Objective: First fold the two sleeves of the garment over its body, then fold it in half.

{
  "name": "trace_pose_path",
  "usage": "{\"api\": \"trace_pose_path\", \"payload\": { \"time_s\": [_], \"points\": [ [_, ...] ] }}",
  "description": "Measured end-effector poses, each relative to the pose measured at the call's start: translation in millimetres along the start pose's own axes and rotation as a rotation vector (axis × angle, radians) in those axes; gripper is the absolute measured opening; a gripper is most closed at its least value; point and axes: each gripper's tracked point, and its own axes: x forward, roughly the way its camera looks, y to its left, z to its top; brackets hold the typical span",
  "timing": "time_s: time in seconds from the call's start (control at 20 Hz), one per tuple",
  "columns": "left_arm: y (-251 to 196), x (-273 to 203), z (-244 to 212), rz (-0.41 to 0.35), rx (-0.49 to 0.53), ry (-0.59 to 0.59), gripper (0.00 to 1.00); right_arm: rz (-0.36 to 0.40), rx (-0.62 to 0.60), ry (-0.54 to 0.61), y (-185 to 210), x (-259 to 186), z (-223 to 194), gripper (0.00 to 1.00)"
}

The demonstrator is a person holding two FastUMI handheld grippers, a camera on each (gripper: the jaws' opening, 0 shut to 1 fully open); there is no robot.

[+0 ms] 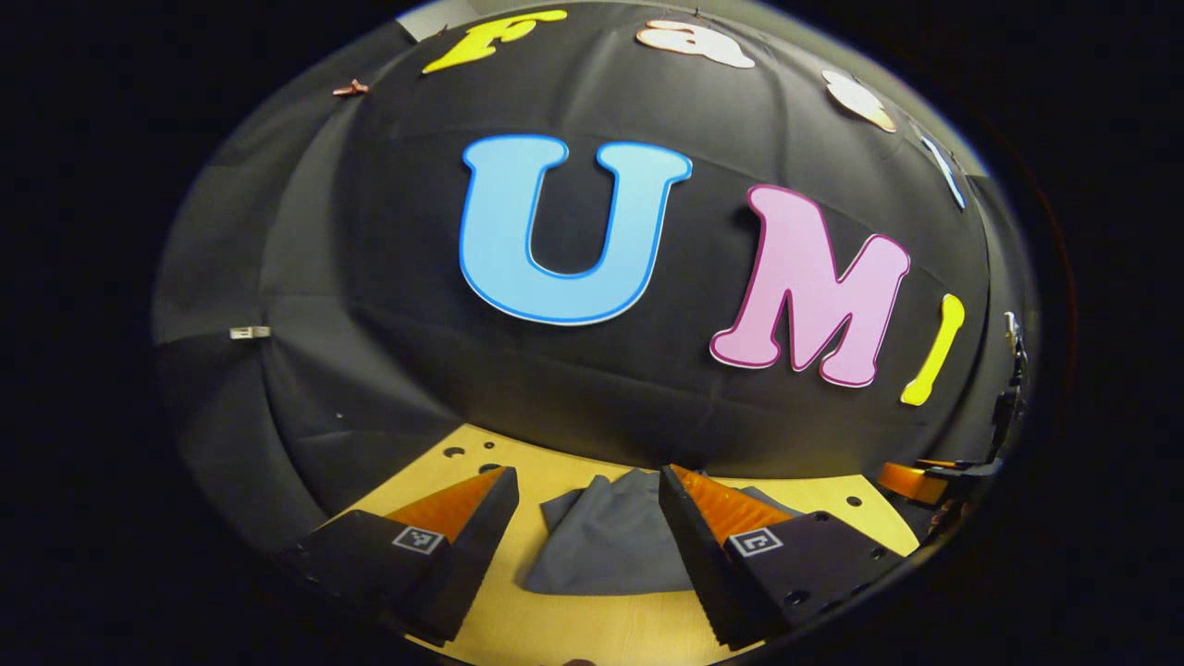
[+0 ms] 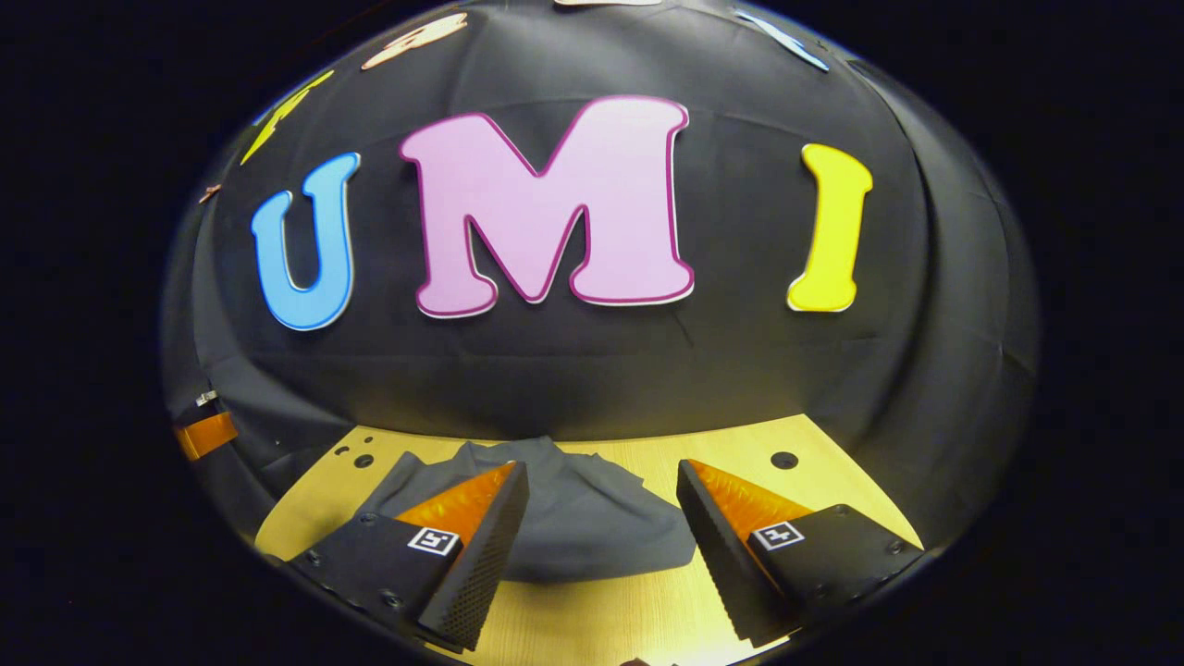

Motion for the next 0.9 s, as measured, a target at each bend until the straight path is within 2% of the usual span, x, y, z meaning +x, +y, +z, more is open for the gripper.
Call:
{"api": "trace_pose_path", "payload": {
  "time_s": [0.15,0.4,0.5,0.6,0.7,0.8,0.9],
  "points": [
    [4,-47,-3,0.006,0.062,-0.003,0.96,0.0,0.007,0.003,3,-43,-5,0.98],
    [-3,-119,-38,-0.036,0.133,0.026,0.96,0.006,-0.011,0.046,-4,-96,-35,0.99],
    [-18,-141,-57,-0.103,0.201,0.056,0.96,-0.002,-0.028,0.067,-13,-116,-48,0.99],
    [-22,-155,-70,-0.134,0.247,0.073,0.96,-0.006,0.001,0.102,-12,-137,-69,0.99],
    [-35,-165,-83,-0.174,0.226,0.096,0.95,-0.002,0.005,0.123,-10,-153,-85,0.98],
    [-37,-173,-92,-0.174,0.198,0.125,0.96,0.002,-0.039,0.143,-4,-165,-106,0.99],
    [-39,-174,-101,-0.166,0.159,0.156,0.96,0.047,-0.054,0.173,19,-177,-123,0.99]
  ]
}}
